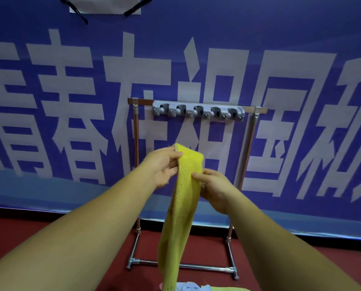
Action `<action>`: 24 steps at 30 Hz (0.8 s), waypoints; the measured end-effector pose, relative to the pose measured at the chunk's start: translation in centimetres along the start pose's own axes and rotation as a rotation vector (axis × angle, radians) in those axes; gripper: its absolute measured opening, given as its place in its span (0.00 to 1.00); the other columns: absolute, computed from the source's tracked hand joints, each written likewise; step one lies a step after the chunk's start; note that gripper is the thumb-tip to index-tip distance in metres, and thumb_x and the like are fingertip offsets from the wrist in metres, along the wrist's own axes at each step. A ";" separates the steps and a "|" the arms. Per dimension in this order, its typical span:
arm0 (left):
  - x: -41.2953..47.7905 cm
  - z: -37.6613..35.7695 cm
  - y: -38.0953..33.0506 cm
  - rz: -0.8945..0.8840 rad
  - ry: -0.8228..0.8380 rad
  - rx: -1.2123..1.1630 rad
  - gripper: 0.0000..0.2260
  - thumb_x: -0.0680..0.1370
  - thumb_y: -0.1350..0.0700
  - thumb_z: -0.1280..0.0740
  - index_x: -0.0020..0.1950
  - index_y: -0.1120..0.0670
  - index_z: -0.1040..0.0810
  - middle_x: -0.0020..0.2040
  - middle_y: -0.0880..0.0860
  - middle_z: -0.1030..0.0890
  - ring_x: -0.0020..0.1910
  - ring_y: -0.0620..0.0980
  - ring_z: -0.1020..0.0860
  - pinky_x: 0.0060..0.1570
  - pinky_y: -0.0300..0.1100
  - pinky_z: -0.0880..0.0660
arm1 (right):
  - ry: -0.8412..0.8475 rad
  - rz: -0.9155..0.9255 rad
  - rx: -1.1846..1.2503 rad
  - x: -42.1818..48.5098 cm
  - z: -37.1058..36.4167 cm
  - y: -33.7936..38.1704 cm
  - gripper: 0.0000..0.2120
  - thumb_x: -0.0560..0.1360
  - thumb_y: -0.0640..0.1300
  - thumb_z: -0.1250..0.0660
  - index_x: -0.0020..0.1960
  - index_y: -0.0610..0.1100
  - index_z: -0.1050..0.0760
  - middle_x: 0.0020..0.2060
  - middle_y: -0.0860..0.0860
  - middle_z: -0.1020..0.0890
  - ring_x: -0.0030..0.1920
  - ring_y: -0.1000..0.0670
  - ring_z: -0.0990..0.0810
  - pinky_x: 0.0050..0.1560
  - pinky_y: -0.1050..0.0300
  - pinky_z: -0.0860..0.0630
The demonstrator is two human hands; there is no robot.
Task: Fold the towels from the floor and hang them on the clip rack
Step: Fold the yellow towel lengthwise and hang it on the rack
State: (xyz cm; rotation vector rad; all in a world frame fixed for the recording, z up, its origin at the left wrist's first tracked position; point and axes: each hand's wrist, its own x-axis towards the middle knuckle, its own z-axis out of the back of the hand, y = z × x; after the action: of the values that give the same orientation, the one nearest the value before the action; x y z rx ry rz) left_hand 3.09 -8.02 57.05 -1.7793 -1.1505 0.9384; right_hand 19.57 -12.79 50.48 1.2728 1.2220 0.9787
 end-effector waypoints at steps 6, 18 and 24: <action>-2.3 1.5 -2.8 -0.077 0.201 0.236 0.36 0.81 0.74 0.42 0.76 0.36 0.24 0.61 0.61 0.17 0.58 0.61 0.19 0.72 0.66 0.26 | 0.037 0.123 0.046 0.6 -1.7 5.5 0.11 0.83 0.41 0.32 0.64 0.40 0.20 0.54 0.42 0.12 0.52 0.44 0.13 0.52 0.49 0.17; -2.5 1.2 -2.5 -0.172 0.230 0.260 0.37 0.80 0.73 0.33 0.84 0.45 0.34 0.59 0.65 0.14 0.58 0.59 0.14 0.68 0.64 0.22 | 0.064 0.146 -0.181 -1.0 -0.5 8.3 0.18 0.80 0.45 0.26 0.66 0.42 0.23 0.56 0.42 0.13 0.54 0.42 0.13 0.59 0.40 0.17; -2.1 0.7 -2.1 -0.158 0.258 0.218 0.37 0.80 0.72 0.33 0.81 0.39 0.31 0.60 0.62 0.15 0.53 0.57 0.16 0.52 0.52 0.18 | 0.103 0.044 -0.056 -1.8 0.0 7.9 0.20 0.78 0.42 0.25 0.67 0.37 0.22 0.57 0.41 0.12 0.55 0.41 0.13 0.54 0.45 0.17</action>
State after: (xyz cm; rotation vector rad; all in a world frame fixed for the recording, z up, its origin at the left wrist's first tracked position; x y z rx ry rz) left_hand 1.04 -9.30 59.03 -1.5566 -0.9695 0.6899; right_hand 20.17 -13.79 58.47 1.2224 1.2413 1.1151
